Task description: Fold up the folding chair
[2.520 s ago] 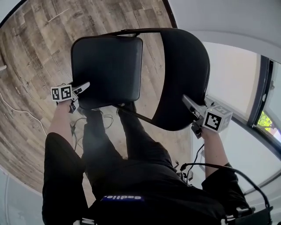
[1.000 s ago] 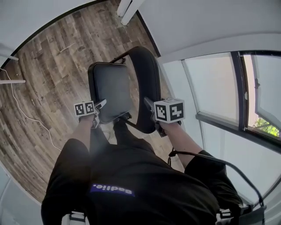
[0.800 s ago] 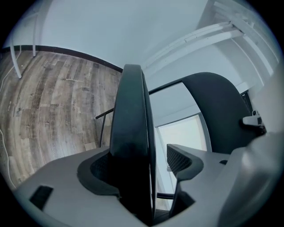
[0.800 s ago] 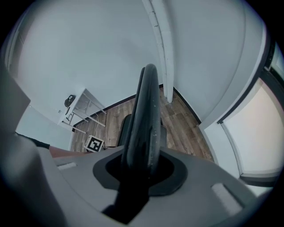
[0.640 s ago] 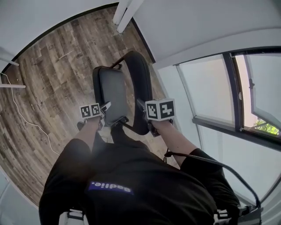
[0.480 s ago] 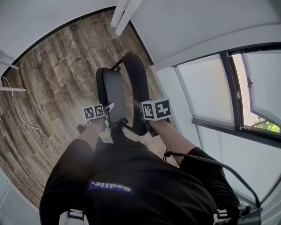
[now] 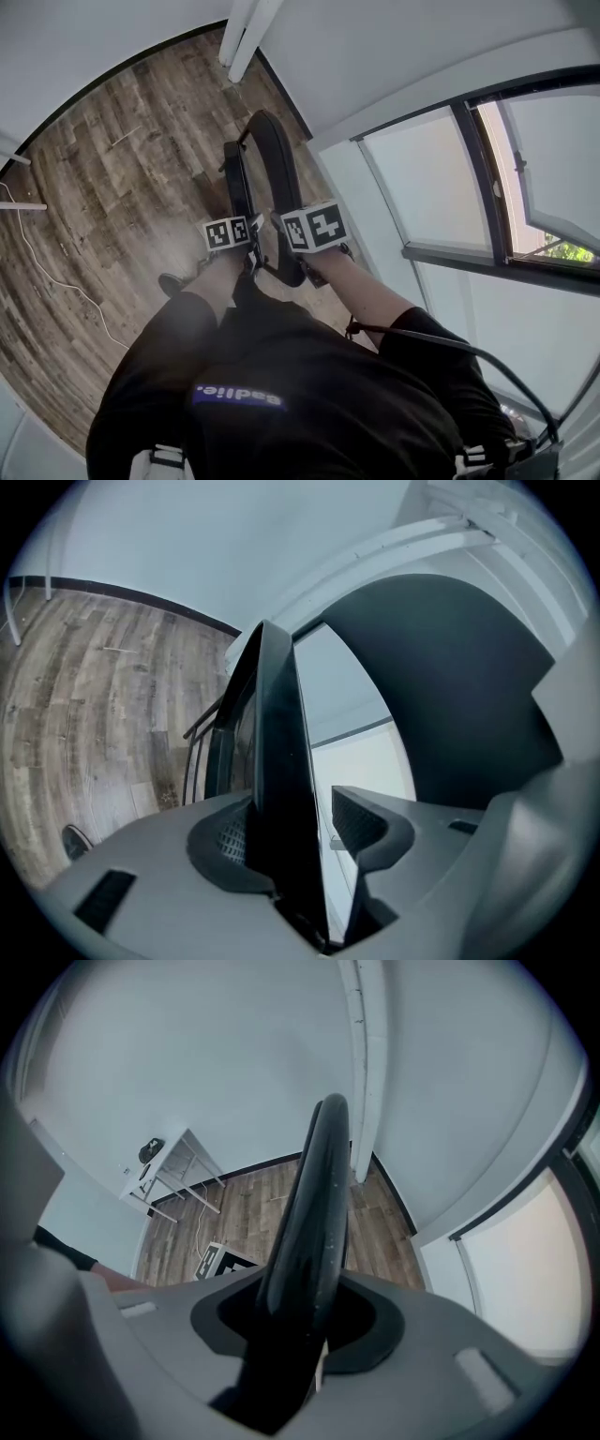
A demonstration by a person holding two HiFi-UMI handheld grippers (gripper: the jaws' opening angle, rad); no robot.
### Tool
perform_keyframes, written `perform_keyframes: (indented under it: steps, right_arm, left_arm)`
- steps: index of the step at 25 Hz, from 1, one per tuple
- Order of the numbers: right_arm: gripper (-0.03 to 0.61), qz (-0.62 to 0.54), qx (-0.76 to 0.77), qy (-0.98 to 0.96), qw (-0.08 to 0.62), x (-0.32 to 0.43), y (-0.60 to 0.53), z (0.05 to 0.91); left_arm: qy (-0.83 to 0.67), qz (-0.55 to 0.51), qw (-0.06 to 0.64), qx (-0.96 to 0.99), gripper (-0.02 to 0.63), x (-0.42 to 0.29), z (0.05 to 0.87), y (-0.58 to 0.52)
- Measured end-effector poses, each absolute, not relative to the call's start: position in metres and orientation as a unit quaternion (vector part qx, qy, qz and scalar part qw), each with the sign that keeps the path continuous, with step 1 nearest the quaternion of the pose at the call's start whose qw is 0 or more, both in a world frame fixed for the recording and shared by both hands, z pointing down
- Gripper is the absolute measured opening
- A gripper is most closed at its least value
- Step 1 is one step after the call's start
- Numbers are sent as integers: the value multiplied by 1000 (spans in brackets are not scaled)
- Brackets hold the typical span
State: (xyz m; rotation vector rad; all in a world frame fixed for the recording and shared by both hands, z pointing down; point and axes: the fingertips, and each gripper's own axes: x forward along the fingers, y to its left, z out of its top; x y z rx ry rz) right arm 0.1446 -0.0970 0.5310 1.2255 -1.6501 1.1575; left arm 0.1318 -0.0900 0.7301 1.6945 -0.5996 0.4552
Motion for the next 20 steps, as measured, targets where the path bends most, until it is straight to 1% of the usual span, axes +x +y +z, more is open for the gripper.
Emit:
perform_keyframes:
  steps: [5, 10, 14, 20]
  right_arm:
    - [112, 456, 492, -639, 376, 155, -96, 528]
    - [98, 452, 501, -632, 382, 168, -94, 527]
    - [92, 453, 503, -631, 380, 186, -93, 527]
    - [92, 446, 496, -634, 392, 197, -91, 528]
  left_arm:
    - [-240, 203, 589, 745, 209, 166, 723, -85]
    - [-238, 223, 578, 748, 173, 185, 724, -80]
    - [-200, 250, 533, 783, 173, 199, 723, -76]
    - [-171, 244, 519, 801, 175, 203, 719, -70]
